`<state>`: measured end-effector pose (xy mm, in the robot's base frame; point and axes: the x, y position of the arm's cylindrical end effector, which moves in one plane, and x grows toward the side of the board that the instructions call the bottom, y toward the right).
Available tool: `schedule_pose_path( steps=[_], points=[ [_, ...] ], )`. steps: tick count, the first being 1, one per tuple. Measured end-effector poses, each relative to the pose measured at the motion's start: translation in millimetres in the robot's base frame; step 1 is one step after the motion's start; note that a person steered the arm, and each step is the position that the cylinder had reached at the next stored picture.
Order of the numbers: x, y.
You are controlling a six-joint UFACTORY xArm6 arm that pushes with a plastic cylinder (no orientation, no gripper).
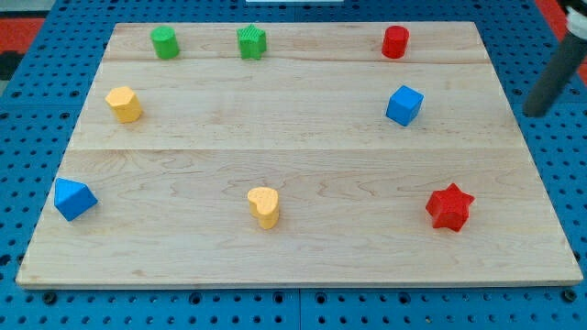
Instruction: Place the blue cube towards the top left of the red star
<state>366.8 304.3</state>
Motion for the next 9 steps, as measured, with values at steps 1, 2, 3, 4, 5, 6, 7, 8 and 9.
schedule_pose_path(
  steps=[1,2,3,4,5,6,7,8,9],
  points=[
    [-34.8,-52.9],
    [-57.6,-87.2],
    [-41.6,-112.0],
    [-41.6,-148.8],
    [-32.9,-167.0],
    [0.1,-169.6],
    [41.2,-168.2],
    [81.3,-168.2],
    [87.6,-171.7]
  ],
)
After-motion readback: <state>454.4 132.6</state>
